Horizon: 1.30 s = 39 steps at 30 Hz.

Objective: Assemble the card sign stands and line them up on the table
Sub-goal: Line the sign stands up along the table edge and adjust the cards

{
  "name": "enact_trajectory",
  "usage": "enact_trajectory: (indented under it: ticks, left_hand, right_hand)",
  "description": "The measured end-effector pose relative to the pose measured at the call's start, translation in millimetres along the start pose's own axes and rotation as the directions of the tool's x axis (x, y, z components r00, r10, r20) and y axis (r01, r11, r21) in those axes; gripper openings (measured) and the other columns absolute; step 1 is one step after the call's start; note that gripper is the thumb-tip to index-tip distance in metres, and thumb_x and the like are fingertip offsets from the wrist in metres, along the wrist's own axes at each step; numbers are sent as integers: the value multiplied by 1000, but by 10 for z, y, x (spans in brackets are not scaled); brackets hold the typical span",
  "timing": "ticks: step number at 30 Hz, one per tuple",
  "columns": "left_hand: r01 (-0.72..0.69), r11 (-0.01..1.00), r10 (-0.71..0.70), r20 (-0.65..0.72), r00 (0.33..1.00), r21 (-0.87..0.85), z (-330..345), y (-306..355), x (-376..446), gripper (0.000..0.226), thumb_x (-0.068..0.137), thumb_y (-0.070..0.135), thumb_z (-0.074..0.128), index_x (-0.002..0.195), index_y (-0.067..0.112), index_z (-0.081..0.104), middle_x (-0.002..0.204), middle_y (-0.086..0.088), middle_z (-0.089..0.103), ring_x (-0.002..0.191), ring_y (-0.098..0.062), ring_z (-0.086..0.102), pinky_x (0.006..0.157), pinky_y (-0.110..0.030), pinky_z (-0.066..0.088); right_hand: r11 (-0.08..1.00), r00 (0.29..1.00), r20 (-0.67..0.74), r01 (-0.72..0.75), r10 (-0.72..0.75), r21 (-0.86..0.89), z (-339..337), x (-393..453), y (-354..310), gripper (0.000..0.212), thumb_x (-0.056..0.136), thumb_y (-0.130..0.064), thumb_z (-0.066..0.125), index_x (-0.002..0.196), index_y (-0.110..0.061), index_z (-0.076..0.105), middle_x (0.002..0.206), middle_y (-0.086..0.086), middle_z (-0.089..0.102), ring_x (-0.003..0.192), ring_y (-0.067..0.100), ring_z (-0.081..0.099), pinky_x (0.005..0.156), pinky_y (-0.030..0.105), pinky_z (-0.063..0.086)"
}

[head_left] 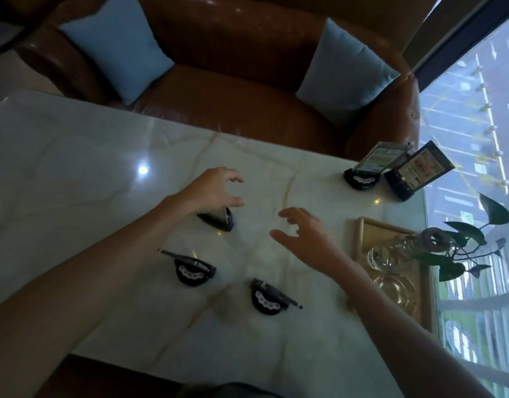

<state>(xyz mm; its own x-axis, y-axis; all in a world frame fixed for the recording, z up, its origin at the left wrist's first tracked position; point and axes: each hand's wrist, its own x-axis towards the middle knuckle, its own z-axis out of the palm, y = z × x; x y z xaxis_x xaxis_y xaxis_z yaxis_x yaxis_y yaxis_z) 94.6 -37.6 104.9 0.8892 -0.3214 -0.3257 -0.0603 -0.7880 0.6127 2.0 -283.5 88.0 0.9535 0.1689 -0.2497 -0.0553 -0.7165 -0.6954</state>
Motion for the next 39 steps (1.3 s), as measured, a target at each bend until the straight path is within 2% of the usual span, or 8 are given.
enact_trajectory:
  ticks: [4, 8, 13, 17, 21, 25, 31, 39]
  left_hand:
    - [8, 995, -11, 30, 999, 102, 78, -254, -164, 58, 81, 36, 81, 134, 22, 61, 139, -1, 58, 127, -22, 55, 106, -40, 44]
    - [-40, 980, 41, 4, 999, 197, 124, -428, -197, 49, 84, 29, 78, 130, 18, 64, 130, -5, 64, 118, -24, 60, 101, -35, 40]
    - [-66, 937, 86, -43, 995, 343, 148, -566, -114, 42, 85, 18, 72, 125, 24, 65, 126, -2, 65, 117, -25, 59, 107, -43, 33]
    - [-34, 921, 62, -60, 996, 388, 169, -715, -25, 42, 85, 5, 65, 120, 25, 70, 119, -3, 68, 113, -28, 58, 103, -49, 39]
    - [-36, 954, 51, -44, 998, 297, 175, -674, 121, 33, 85, -3, 61, 112, 12, 74, 110, -11, 70, 105, -33, 61, 89, -48, 52]
    - [-92, 958, 90, 19, 996, 273, 183, -407, 401, 18, 92, 8, 63, 101, 19, 73, 101, -6, 70, 93, -26, 64, 79, -45, 56]
    - [-167, 966, 157, 64, 986, 198, 247, 200, 1120, 22, 92, 6, 59, 99, 20, 75, 99, -3, 71, 92, -24, 65, 78, -44, 56]
    - [-253, 949, 247, 56, 967, 186, 412, 823, 2178, 32, 93, 6, 59, 115, 23, 75, 106, 0, 70, 97, -18, 63, 81, -39, 53]
  right_hand:
    - [997, 988, 153, -28, 37, -66, 244, -374, -56, 53, 88, -47, 72, 129, -18, 60, 124, -2, 61, 111, 16, 60, 94, 33, 52]
    - [978, 953, 284, -44, 103, -205, 388, -633, -16, 61, 84, -56, 71, 134, -25, 56, 128, -7, 60, 112, 12, 60, 92, 27, 49]
    - [915, 942, 287, -43, 171, -402, 514, -750, 58, 34, 94, -32, 58, 126, -21, 57, 123, 2, 64, 108, 25, 63, 85, 33, 47]
    - [909, 930, 284, -105, 234, -404, 543, -727, 126, 12, 97, -20, 48, 97, -15, 58, 95, 8, 68, 83, 30, 64, 66, 37, 45]
    - [914, 959, 157, -162, 234, -373, 336, -550, 222, 13, 95, -16, 45, 92, -12, 57, 87, 11, 68, 79, 34, 65, 59, 32, 40]
    - [920, 966, -14, -250, 258, -301, -48, -158, 377, 11, 95, -20, 50, 87, -17, 56, 71, -2, 60, 62, 23, 59, 48, 27, 41]
    - [943, 934, -266, -289, 239, -165, -750, 653, 706, 19, 98, -27, 52, 86, -15, 59, 79, 6, 66, 66, 27, 64, 56, 43, 57]
    - [925, 876, -422, -334, 234, -182, -1359, 1565, 1042, 26, 99, -27, 51, 102, -4, 63, 95, 22, 70, 84, 42, 67, 67, 45, 55]
